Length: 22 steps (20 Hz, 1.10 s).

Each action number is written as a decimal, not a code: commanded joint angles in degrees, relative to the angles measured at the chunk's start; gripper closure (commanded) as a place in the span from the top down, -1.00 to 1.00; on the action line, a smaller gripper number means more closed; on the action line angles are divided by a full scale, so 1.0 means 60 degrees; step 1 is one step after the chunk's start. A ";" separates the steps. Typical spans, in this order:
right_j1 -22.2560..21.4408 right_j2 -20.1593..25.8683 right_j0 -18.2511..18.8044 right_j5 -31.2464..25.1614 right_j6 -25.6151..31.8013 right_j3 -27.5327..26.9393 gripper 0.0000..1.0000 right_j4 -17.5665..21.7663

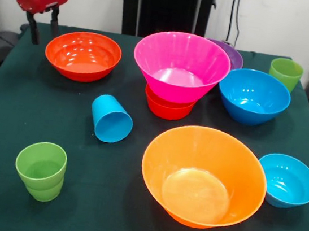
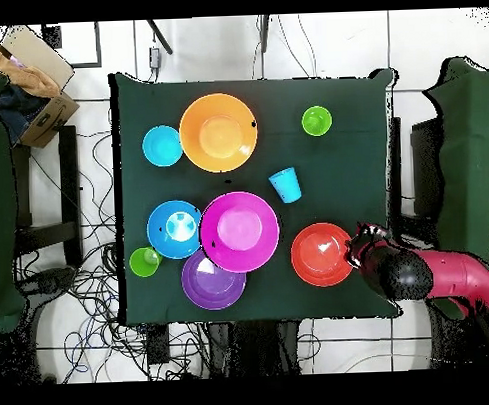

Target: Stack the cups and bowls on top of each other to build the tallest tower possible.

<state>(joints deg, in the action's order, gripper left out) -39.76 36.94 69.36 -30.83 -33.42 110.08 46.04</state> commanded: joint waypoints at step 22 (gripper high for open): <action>0.4375 -0.0225 0.0553 0.1682 0.0494 -0.1625 1.00 0.1781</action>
<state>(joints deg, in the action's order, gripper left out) -19.71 37.09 74.33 -22.69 -33.42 106.12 49.46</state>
